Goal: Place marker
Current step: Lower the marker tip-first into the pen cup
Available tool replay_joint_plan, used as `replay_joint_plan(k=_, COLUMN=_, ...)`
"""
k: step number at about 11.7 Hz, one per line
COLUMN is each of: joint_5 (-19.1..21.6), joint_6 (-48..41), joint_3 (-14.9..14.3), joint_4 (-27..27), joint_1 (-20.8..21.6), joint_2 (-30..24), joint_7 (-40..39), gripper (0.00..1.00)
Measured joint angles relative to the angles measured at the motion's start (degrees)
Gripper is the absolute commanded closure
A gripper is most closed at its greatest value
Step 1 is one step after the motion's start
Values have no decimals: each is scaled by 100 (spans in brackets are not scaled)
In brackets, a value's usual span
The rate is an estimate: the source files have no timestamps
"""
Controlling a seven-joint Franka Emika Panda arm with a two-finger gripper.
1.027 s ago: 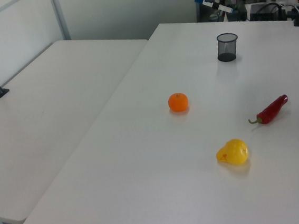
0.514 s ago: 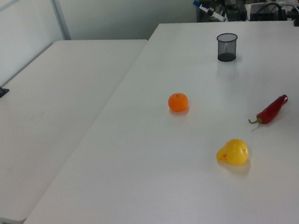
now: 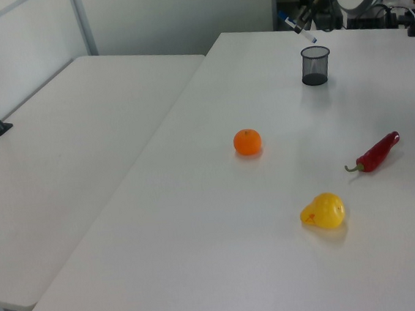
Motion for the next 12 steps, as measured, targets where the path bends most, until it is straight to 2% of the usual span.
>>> replay_joint_plan(k=5, joint_5=0, joint_6=536, joint_3=-7, joint_4=-190, joint_1=-407, joint_2=279, joint_7=-1, gripper=100)
replay_joint_plan(k=12, joint_5=0, joint_6=1013, joint_3=-5, joint_4=-218, joint_1=-459, joint_2=698, joint_7=-1, gripper=100)
